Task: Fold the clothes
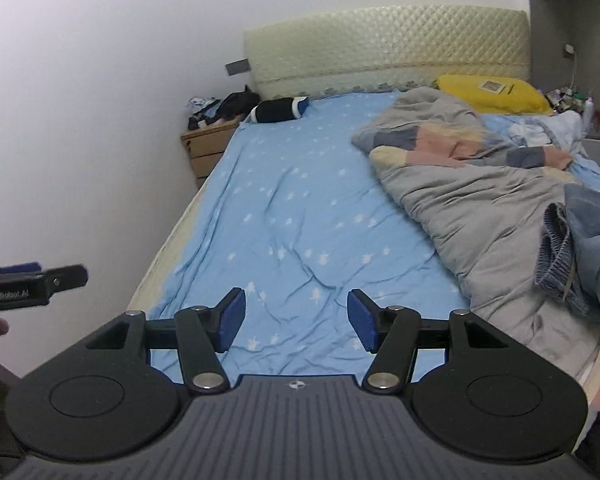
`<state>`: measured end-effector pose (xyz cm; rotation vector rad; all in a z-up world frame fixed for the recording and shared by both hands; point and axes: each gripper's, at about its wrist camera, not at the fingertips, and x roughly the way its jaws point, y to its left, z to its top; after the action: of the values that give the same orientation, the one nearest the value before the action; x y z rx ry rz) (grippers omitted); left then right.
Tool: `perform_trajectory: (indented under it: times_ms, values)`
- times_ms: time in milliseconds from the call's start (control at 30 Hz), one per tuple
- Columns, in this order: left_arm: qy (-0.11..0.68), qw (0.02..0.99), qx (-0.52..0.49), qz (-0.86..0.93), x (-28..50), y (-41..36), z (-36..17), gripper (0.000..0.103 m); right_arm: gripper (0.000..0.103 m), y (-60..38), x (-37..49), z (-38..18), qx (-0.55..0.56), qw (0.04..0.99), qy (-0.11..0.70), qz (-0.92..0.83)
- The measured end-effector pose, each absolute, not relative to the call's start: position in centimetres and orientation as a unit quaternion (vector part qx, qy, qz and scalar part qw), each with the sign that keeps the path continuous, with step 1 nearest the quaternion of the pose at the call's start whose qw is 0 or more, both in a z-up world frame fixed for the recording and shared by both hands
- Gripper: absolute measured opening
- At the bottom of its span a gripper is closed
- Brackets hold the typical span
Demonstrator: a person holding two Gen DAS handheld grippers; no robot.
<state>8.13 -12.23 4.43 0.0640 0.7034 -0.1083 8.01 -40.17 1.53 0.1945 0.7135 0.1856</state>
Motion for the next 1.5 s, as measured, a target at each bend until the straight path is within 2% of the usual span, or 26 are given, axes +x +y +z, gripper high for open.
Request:
perform_trajectory:
  times_ms: [200,367,567,733,800,1000,1500]
  values:
    - [0.336,0.941,0.028,-0.035,6.9,-9.5,4.4,0.098,0.067,-38.0,6.9,0.9,0.083,0.931,0.347,0.081]
    - [0.344,0.937,0.044,-0.039,7.5,-7.4,3.2,0.099,0.067,-35.4,6.4,0.0,0.097,0.931,0.344,0.071]
    - [0.334,0.941,0.036,-0.029,9.9,-5.7,2.4,0.101,0.071,-31.5,4.8,2.7,0.118,0.934,0.332,0.063]
    - [0.329,0.943,0.030,-0.021,12.5,-5.5,1.8,0.101,0.079,-27.1,2.3,6.9,0.147,0.936,0.299,0.112]
    - [0.325,0.945,0.015,-0.018,13.2,-5.5,1.8,0.101,0.086,-25.2,1.4,8.6,0.151,0.936,0.287,0.133]
    - [0.306,0.951,0.037,0.013,14.4,-6.9,1.3,0.101,0.097,-19.8,-0.8,11.7,0.120,0.934,0.274,0.194]
    - [0.318,0.947,0.015,0.040,12.3,-6.5,0.7,0.101,0.099,-14.8,-3.3,12.7,0.045,0.934,0.287,0.206]
